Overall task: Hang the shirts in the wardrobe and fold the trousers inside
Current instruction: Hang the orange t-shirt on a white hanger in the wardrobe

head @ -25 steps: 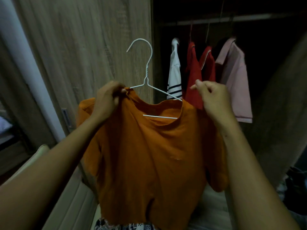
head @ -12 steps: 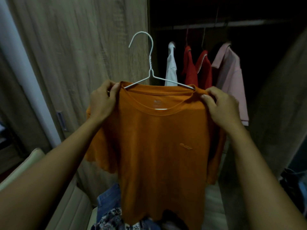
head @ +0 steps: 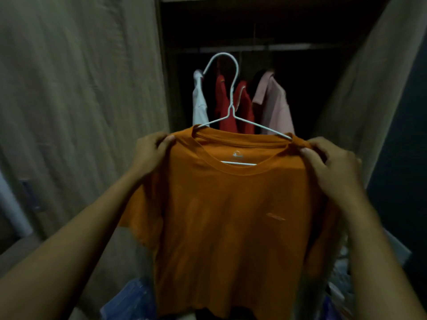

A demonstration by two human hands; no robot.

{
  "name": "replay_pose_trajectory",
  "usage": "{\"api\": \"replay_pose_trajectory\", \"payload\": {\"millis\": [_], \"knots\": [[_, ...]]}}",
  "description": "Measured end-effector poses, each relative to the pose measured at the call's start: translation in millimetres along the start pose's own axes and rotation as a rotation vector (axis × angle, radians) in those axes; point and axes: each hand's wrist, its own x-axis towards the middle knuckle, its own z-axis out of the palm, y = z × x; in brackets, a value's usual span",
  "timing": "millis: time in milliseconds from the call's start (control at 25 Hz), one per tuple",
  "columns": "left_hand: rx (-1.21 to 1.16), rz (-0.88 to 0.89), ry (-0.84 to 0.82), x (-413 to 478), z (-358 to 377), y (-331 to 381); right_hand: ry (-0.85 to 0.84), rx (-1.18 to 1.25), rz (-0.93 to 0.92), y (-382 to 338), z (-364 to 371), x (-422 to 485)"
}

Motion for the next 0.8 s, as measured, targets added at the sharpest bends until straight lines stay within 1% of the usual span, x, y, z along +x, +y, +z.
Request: {"api": "replay_pose_trajectory", "payload": {"millis": [80,280,400,520,640,720,800], "knots": [[-0.064,0.084,-0.076,13,27,18,0.021,-0.032,0.083,16,-23,-11],[-0.216,0.209,-0.271,27,114,77,0.041,-0.188,0.345,48,-84,-42],[-0.261,0.264,-0.334,32,158,109,0.055,-0.311,0.437,55,-122,-54],[-0.300,0.268,-0.329,39,192,129,0.016,-0.525,0.464,58,-144,-54],[-0.277,0.255,-0.277,52,211,141,-0.111,-0.745,0.520,57,-147,-38],[-0.255,0.249,-0.240,61,216,144,-0.169,-0.829,0.549,56,-141,-19],[-0.236,0.238,-0.194,72,217,144,-0.171,-0.896,0.515,58,-127,-1]]}}
